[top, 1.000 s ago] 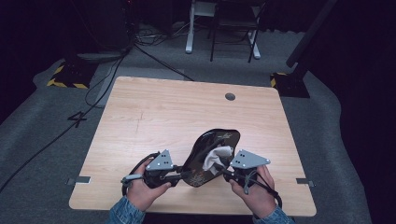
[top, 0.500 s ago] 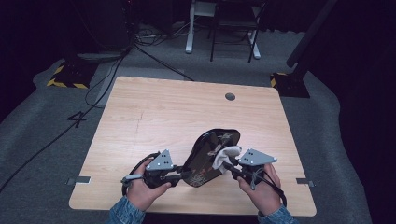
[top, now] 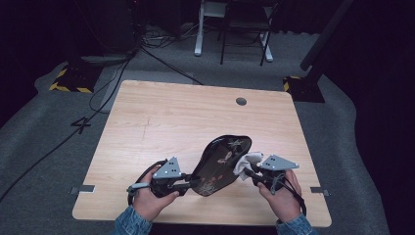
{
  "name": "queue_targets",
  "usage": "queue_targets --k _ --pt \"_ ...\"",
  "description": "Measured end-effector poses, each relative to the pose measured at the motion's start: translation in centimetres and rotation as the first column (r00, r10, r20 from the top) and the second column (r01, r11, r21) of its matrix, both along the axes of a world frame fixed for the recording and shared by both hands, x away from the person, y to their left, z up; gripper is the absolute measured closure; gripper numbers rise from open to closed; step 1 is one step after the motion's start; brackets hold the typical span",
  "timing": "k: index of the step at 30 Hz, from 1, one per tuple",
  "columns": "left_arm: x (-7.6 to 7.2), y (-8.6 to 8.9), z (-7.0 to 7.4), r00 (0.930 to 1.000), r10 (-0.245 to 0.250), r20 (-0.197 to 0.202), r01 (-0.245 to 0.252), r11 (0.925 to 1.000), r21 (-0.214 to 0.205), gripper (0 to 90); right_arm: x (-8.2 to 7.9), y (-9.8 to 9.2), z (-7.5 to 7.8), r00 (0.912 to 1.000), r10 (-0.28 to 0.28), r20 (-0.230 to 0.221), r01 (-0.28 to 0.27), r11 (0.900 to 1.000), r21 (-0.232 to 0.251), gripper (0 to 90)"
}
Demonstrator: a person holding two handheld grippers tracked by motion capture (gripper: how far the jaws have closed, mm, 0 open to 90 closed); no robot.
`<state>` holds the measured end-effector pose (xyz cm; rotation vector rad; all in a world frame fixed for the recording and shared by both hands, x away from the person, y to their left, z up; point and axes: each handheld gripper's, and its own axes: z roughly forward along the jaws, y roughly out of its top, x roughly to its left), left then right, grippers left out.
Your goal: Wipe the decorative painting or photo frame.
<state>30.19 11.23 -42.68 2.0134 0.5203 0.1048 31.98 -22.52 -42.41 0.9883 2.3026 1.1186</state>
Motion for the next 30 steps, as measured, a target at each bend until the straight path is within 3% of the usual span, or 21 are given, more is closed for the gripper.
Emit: queue_targets --k 8,13,25,30 --pt "0.0 0.0 0.0 1.0000 0.000 0.000 0.000 1.0000 -0.001 76.6 -0.3 0.6 0.4 0.9998 0.017 0.008 -0.017 0.9999 -0.004 75.7" --pt "-0.1 0.0 0.0 1.0000 0.003 0.001 -0.003 1.0000 0.004 76.7 -1.0 2.1 1.1 0.9973 0.067 0.029 -0.067 0.9978 -0.002 75.6" --pt "-0.2 -0.1 0.0 1.0000 0.007 -0.003 -0.007 1.0000 0.001 77.1 -2.7 5.7 2.8 0.9780 0.188 0.090 -0.190 0.9818 0.008 75.5" --pt "-0.1 0.0 0.0 1.0000 0.006 -0.004 -0.006 1.0000 0.001 77.0 -2.9 6.2 2.8 0.9747 0.201 0.098 -0.203 0.9793 0.007 75.4"
